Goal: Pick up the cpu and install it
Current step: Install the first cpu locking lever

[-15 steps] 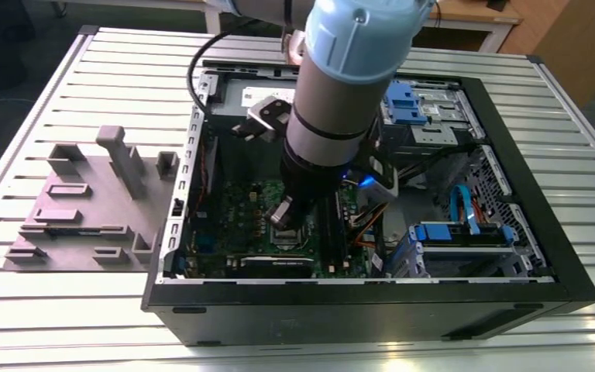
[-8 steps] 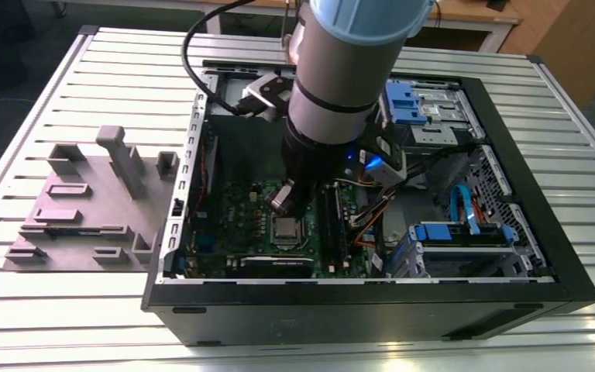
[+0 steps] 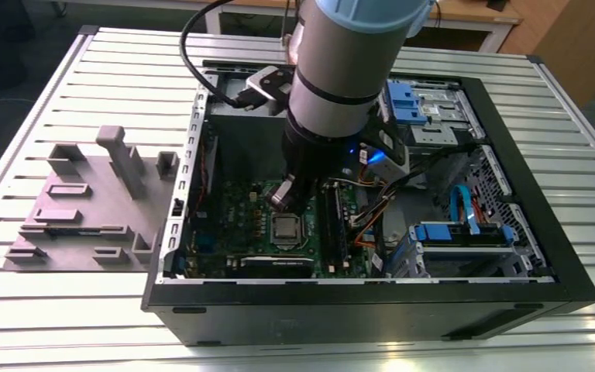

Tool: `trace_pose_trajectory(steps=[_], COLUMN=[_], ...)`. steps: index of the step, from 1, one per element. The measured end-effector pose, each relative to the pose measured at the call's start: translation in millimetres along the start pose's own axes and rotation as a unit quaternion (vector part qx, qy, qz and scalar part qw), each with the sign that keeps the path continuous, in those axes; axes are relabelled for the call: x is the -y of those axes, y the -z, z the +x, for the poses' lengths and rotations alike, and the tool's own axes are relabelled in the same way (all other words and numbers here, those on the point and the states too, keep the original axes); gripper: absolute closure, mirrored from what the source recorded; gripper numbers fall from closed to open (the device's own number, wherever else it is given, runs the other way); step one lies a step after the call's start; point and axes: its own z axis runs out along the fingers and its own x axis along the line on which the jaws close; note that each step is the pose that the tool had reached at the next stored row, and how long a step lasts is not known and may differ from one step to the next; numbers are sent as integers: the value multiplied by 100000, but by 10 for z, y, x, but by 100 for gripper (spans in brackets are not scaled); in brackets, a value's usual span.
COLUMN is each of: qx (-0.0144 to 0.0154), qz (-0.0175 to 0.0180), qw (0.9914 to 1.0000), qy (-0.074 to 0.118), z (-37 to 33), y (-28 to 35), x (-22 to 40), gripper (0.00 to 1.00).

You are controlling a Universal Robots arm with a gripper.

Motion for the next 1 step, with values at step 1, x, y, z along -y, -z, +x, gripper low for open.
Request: trace_pose_trajectory(steps=[1], qx=[-5], qz=[1], qw=[100000], qy=[1], z=[0], y=[1], x=[0], gripper=[90])
